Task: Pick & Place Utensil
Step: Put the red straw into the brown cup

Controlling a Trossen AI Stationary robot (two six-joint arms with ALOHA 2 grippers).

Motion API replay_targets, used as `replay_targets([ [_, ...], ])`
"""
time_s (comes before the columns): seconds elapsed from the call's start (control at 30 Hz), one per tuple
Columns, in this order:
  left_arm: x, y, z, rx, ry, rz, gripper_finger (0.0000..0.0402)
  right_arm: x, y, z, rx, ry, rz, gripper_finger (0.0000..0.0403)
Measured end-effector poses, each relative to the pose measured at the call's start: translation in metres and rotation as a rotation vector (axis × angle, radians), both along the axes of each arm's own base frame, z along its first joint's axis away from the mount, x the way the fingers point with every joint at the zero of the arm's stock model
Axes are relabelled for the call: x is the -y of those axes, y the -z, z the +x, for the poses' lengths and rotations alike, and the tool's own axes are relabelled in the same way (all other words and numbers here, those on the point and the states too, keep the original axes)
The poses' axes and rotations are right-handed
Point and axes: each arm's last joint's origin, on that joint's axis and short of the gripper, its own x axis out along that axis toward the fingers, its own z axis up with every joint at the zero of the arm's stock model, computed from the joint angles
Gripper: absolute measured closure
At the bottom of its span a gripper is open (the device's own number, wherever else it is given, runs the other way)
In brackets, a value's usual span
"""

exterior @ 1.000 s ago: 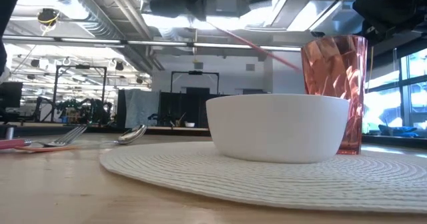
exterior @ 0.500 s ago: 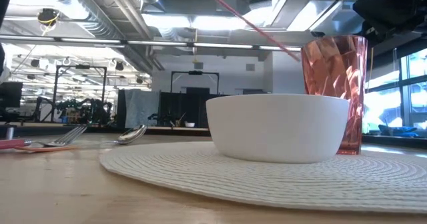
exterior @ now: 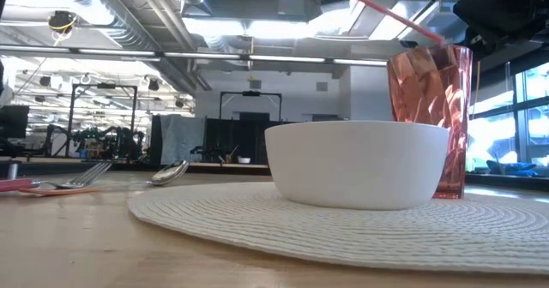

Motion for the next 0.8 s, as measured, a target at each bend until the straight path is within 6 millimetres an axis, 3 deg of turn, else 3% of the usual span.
replay_targets([
  [0.23, -0.004, 0.003, 0.005, -0.078, 0.048, 0.017, 0.0400, 0.000, 0.000, 0.000, 0.000, 0.001, -0.001, 0.0377],
  [0.57, -0.008, 0.017, 0.040, -0.105, 0.159, 0.054, 0.0400, 0.000, 0.000, 0.000, 0.000, 0.001, -0.001, 0.0377],
  [0.8, -0.014, 0.024, 0.052, -0.129, 0.204, 0.070, 0.0399, 0.000, 0.000, 0.000, 0.000, 0.001, -0.002, 0.0377],
])
